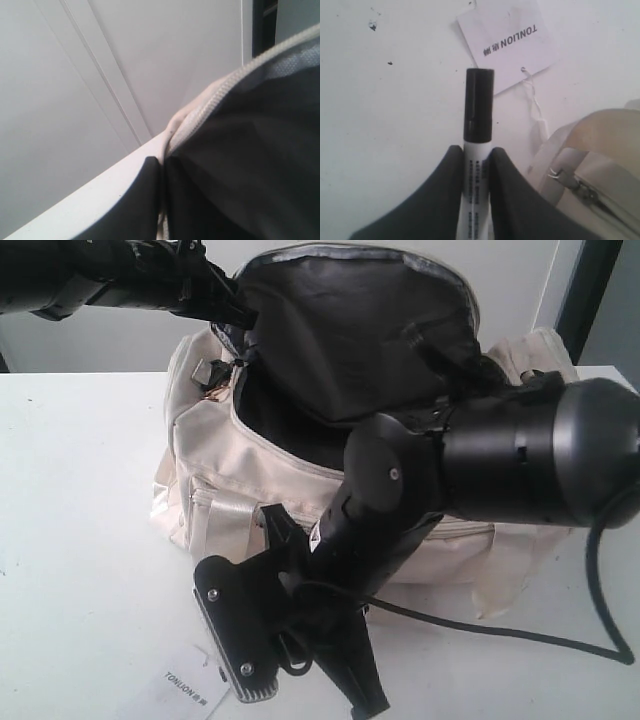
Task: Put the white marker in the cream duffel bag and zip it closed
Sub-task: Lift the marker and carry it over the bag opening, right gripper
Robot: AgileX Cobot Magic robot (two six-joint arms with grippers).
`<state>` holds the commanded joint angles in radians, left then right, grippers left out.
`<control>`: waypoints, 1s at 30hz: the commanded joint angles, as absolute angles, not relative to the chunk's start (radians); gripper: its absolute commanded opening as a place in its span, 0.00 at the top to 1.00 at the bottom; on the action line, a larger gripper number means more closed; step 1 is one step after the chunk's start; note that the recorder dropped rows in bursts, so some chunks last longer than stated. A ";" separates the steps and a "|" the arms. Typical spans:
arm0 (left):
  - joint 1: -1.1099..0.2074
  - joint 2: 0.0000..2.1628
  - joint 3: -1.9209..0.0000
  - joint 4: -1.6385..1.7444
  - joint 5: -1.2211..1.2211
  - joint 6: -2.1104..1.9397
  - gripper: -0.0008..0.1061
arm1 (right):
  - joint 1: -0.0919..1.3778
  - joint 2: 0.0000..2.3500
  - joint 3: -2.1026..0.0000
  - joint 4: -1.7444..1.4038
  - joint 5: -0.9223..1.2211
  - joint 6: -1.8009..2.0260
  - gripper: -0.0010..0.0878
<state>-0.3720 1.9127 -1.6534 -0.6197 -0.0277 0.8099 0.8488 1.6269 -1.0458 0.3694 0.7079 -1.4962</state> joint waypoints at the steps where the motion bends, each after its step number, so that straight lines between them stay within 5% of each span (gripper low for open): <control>1: -0.372 1.913 -1.653 -0.620 -0.028 0.810 0.99 | 0.849 1.617 -1.046 0.369 0.708 -1.488 0.96; 30: -0.372 1.913 -1.653 -0.620 -0.028 0.810 0.99 | 0.831 1.413 -1.046 0.358 0.488 -0.721 0.96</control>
